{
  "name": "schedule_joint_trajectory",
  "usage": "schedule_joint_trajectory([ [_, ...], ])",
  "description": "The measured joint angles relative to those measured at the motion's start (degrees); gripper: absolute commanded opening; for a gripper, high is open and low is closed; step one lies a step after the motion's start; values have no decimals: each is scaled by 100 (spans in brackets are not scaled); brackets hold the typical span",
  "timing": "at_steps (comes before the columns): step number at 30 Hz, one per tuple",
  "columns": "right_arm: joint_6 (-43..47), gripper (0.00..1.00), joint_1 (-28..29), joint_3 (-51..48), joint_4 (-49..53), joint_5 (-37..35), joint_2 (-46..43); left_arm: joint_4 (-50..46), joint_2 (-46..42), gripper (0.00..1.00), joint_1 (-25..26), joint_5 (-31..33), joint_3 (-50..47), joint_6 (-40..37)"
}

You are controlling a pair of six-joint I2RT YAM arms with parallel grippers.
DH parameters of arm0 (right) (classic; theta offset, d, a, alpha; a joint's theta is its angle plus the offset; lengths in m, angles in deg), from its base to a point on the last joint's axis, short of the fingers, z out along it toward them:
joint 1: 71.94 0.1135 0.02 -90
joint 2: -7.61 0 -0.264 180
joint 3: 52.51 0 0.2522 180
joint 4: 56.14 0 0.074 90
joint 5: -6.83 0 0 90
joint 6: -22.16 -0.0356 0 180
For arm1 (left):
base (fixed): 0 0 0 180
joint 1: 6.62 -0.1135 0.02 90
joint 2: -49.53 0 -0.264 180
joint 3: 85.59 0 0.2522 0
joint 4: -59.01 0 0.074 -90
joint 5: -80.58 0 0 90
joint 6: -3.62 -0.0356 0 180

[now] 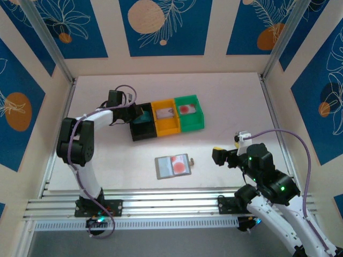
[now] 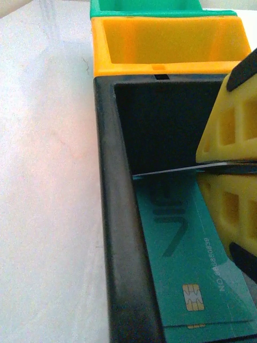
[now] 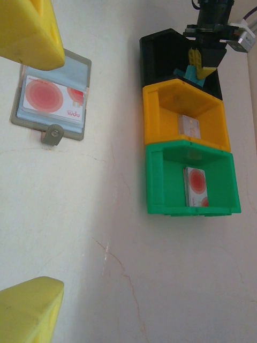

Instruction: Take the credit cards out of the card holder

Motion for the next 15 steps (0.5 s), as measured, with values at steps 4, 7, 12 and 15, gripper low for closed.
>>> schedule_joint_trajectory([
  [4,0,99,-2,0,0,0,0,-20,-17,17,-13,2,7,0],
  [7,0,99,-7,0,0,0,0,-57,-31,18,-24,20,9,0],
  [12,0,99,-7,-9,0,0,-2,-136,-76,21,-76,90,9,0],
  [15,0,99,-7,-9,0,0,-2,-177,-101,22,-118,116,9,0],
])
